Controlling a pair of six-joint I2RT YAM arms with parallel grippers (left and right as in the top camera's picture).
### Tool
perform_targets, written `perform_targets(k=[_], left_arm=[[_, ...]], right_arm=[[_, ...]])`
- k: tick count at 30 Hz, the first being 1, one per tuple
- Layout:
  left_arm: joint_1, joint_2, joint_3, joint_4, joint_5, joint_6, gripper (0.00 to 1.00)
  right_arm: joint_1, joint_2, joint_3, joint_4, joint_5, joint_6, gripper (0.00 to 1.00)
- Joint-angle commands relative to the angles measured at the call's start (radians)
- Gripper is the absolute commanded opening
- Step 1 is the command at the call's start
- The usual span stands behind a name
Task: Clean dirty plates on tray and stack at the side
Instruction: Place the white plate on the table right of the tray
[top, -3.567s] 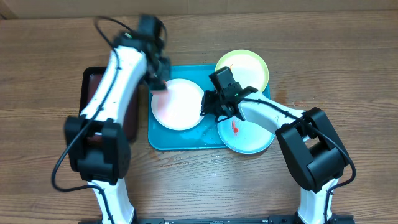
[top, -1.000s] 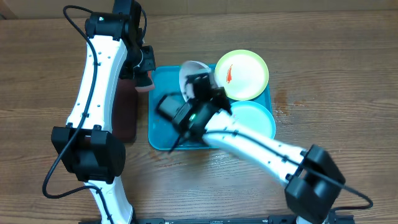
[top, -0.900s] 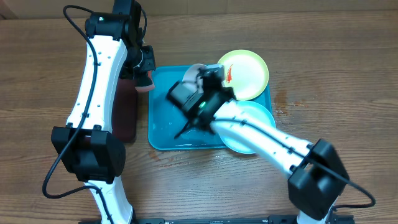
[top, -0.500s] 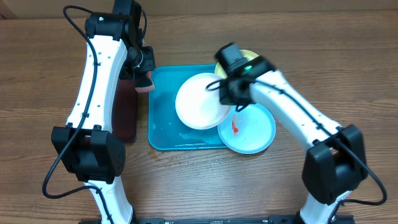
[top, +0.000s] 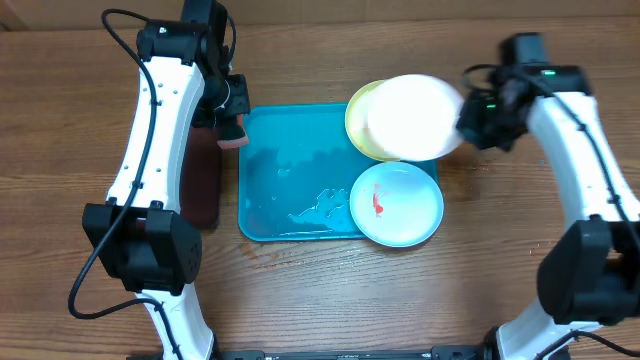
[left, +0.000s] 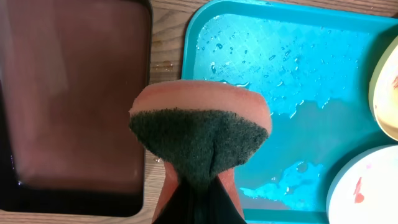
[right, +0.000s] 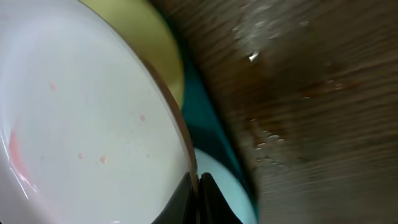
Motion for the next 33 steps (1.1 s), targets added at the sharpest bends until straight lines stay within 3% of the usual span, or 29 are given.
perform_targets(k=[1, 12, 27, 33], left_arm=[[-0.008, -0.010, 0.023, 0.002, 0.008, -0.017, 0.04], [-0.008, -0.010, 0.023, 0.009, 0.009, -0.036, 0.04], [-0.008, -0.010, 0.023, 0.016, 0.012, -0.042, 0.04], [-0.008, -0.010, 0.023, 0.008, 0.013, -0.042, 0.04]], right_arm=[[-0.083, -0.032, 0.019, -0.006, 0.083, 0.011, 0.04], [-0.288, -0.032, -0.183, 0.122, 0.177, 0.109, 0.04], [-0.281, -0.032, -0.470, 0.367, 0.169, 0.113, 0.04], [-0.281, -0.034, -0.478, 0.343, 0.125, 0.098, 0.24]])
